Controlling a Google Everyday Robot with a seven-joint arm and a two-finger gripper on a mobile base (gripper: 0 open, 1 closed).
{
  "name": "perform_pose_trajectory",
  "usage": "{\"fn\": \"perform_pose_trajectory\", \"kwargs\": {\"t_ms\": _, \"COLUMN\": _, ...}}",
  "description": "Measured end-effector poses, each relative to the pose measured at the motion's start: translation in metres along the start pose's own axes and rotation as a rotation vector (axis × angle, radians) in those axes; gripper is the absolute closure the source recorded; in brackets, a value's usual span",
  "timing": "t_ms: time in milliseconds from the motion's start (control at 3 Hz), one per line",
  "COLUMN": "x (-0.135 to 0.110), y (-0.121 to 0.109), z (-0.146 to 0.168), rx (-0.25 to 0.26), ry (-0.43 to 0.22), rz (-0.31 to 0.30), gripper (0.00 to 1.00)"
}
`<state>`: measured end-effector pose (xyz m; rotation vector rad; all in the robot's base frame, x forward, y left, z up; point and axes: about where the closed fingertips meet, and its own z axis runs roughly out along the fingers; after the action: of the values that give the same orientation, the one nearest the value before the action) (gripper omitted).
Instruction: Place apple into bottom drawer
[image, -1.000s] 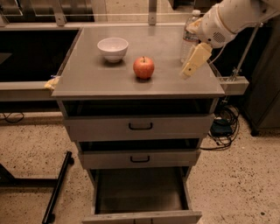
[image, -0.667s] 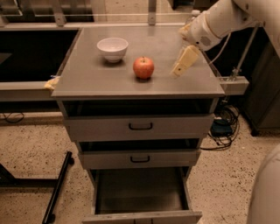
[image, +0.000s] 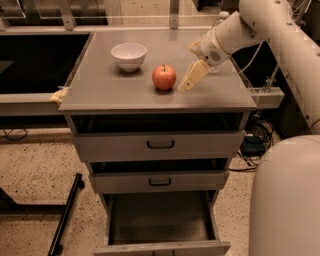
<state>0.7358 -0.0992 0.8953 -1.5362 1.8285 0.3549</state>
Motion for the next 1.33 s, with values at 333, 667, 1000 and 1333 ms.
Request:
{"fn": "perform_pose_trajectory", "kwargs": {"t_ms": 333, "x": -0.008, "y": -0.002, "z": 0.026, "rx": -0.034, "ry": -0.021, "rz": 0.005, "gripper": 0.00}}
{"fn": "perform_pose_trajectory", "kwargs": {"t_ms": 667, "x": -0.018, "y": -0.001, "z": 0.051, "rx": -0.070, "ry": -0.033, "rz": 0.005, "gripper": 0.00}}
{"fn": "perform_pose_trajectory", "kwargs": {"t_ms": 1000, "x": -0.032, "y": 0.003, "z": 0.074, "rx": -0.109, "ry": -0.041, "rz": -0.007, "gripper": 0.00}}
{"fn": "perform_pose_trajectory", "kwargs": {"t_ms": 1333, "x": -0.033, "y": 0.004, "z": 0.075, "rx": -0.111, "ry": -0.041, "rz": -0.008, "gripper": 0.18}}
